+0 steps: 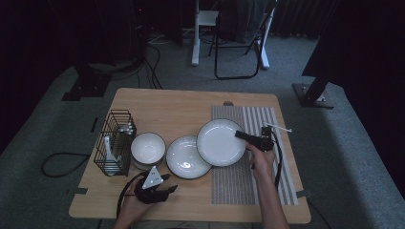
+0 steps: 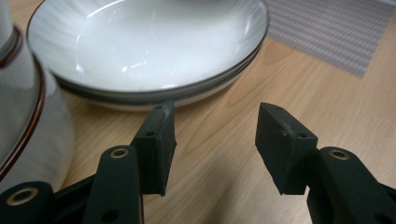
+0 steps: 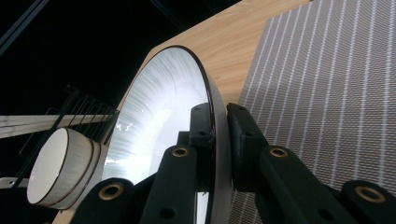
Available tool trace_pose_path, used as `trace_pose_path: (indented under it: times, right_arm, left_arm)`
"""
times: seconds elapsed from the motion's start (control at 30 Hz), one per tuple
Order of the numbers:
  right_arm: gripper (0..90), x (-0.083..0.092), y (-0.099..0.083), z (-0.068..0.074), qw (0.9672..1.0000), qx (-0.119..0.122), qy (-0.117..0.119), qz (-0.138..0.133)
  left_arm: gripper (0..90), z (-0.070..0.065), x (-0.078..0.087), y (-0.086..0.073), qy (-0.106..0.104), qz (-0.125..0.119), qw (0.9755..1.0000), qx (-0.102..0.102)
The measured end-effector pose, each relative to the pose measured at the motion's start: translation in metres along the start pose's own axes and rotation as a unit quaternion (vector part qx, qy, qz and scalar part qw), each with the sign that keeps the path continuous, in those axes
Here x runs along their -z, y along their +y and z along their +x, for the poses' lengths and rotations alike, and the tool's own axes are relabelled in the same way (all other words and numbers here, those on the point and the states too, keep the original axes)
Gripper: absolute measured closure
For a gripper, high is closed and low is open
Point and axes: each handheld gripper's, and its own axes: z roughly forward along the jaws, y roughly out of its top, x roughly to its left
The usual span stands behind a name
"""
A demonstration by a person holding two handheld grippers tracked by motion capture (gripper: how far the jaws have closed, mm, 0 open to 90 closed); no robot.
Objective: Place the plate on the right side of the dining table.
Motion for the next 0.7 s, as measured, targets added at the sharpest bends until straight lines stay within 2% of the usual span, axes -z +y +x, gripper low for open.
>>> trace_pose_path:
  times: [0.37, 0.7]
  right_arm:
    - [81.7, 0.015, 0.002, -0.013, 0.9998, -0.008, -0.013, -0.015]
    - [81.7, 0.032, 0.004, -0.027, 0.9987, -0.018, -0.034, -0.035]
  left_arm:
    - [48.5, 0.003, -0.004, -0.009, -0.003, 0.019, 0.9998, 0.001]
    - [48.5, 0.001, -0.008, -0.01, -0.003, 0.025, 0.9997, 0.002]
